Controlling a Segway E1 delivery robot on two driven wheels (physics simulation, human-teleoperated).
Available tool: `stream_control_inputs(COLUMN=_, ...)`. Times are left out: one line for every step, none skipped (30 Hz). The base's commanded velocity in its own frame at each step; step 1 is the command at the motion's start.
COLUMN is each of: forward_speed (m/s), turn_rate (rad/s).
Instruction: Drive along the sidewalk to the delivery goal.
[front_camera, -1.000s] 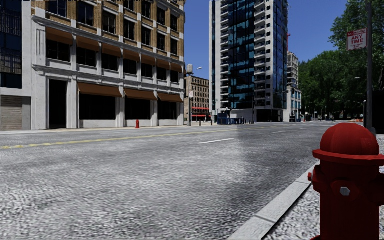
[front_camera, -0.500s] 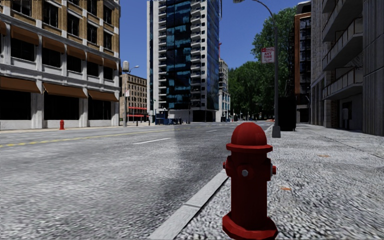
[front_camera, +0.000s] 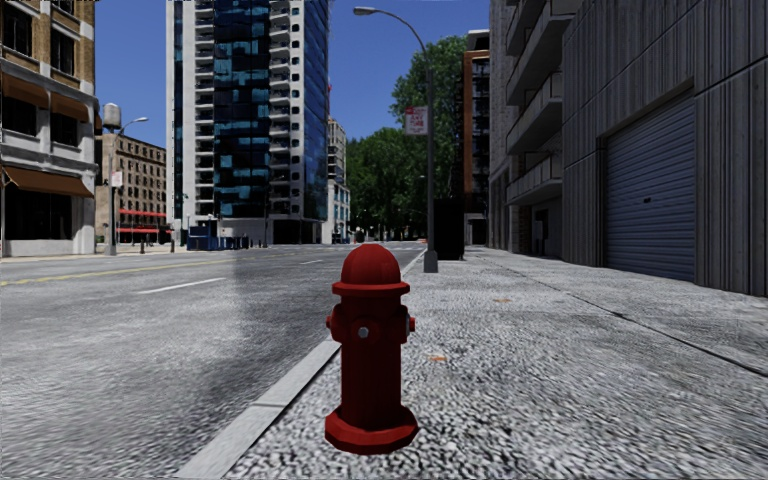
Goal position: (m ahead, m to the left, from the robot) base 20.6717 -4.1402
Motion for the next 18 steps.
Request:
stream_control_inputs(forward_speed=-0.29, turn_rate=-0.68)
stream_control_inputs(forward_speed=-0.29, turn_rate=-0.68)
stream_control_inputs(forward_speed=-0.29, turn_rate=-0.68)
stream_control_inputs(forward_speed=-0.29, turn_rate=-0.68)
stream_control_inputs(forward_speed=-0.29, turn_rate=-0.68)
stream_control_inputs(forward_speed=-0.29, turn_rate=-0.68)
stream_control_inputs(forward_speed=-0.29, turn_rate=-0.68)
stream_control_inputs(forward_speed=-0.29, turn_rate=-0.68)
stream_control_inputs(forward_speed=-0.3, turn_rate=-0.68)
stream_control_inputs(forward_speed=-0.31, turn_rate=-0.68)
stream_control_inputs(forward_speed=-0.33, turn_rate=-0.68)
stream_control_inputs(forward_speed=-0.33, turn_rate=-0.68)
stream_control_inputs(forward_speed=-0.41, turn_rate=-0.68)
stream_control_inputs(forward_speed=-0.43, turn_rate=-0.68)
stream_control_inputs(forward_speed=-0.43, turn_rate=-0.68)
stream_control_inputs(forward_speed=-0.43, turn_rate=-0.68)
stream_control_inputs(forward_speed=-0.43, turn_rate=-0.68)
stream_control_inputs(forward_speed=-0.43, turn_rate=-0.68)
